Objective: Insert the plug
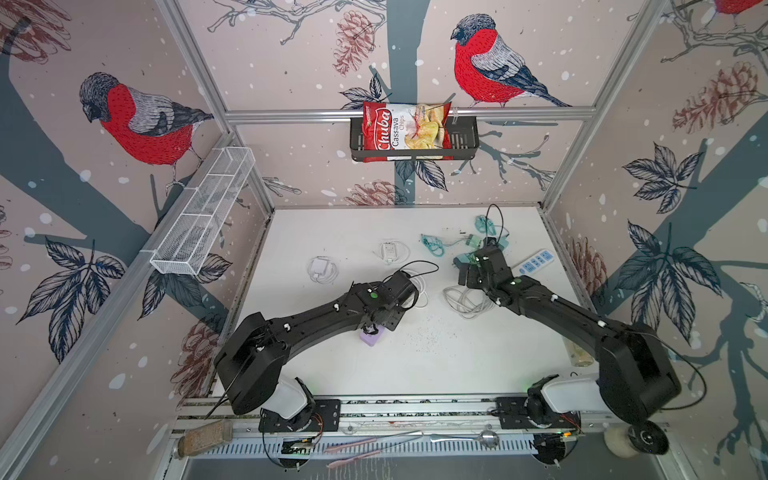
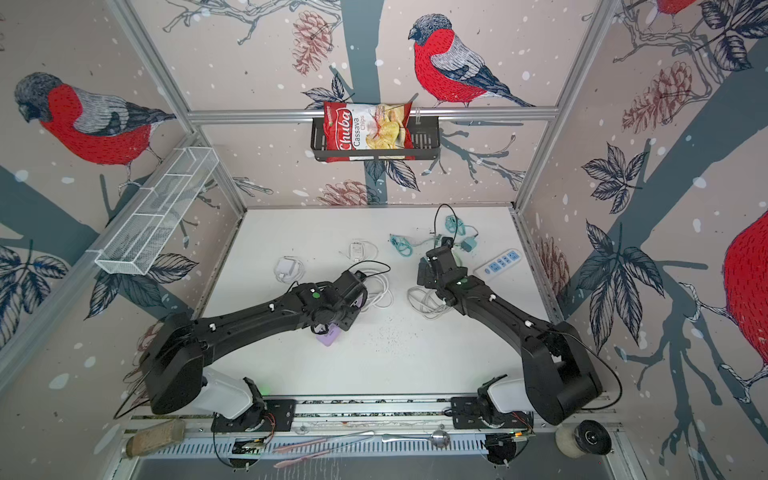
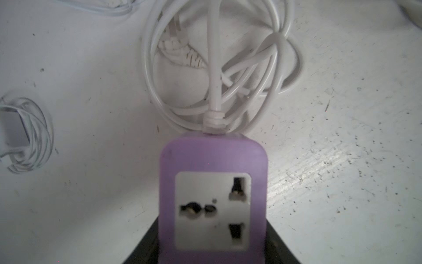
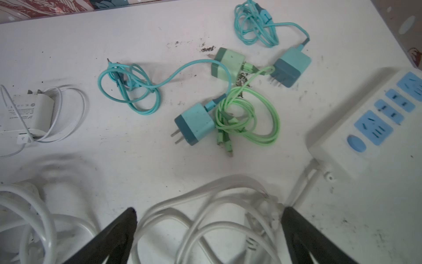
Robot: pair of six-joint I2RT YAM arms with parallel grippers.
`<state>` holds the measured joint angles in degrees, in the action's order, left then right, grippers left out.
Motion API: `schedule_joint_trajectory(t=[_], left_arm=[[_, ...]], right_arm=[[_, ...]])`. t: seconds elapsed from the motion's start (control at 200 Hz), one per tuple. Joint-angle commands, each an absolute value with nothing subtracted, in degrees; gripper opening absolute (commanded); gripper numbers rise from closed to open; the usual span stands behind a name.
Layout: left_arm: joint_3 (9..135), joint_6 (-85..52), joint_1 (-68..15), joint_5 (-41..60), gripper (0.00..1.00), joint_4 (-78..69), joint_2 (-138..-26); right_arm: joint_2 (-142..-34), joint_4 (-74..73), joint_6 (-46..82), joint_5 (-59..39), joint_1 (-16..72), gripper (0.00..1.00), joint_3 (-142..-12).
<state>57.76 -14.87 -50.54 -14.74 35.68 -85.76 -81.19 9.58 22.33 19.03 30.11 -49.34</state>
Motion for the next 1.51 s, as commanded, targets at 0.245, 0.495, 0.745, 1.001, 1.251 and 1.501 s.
schedule_joint_trajectory(t=[0.245,0.495,0.745,1.001,1.251,1.501], left_arm=[[57.99,-23.18,-45.87,-14.07,0.26,39.18,-91.88],[57.48,-28.38,-45.59,-14.68,0.4,37.63,-93.93],[54.25,-32.03,-43.36,-16.68,0.69,37.87,-94.14],[54.67,-31.36,-40.22,-18.1,0.76,37.45,-89.99],[56.5,-30.87,-34.32,-17.41,0.81,38.14,-84.56],[59.4,-33.74,-25.31,-22.48,0.8,39.83,-85.63]], right_arm=[[-96.09,10.59,20.95,18.61,30.68,0.99,-65.53],[-106.41,12.42,17.81,14.74,29.74,1.0,-77.1],[-115.22,14.32,16.78,10.4,32.09,0.99,-86.74],[-119.94,15.46,15.91,8.47,34.83,0.97,-92.01],[-121.2,17.22,15.47,8.13,36.3,0.97,-95.98],[-120.9,17.32,14.76,7.66,36.21,0.97,-96.02]])
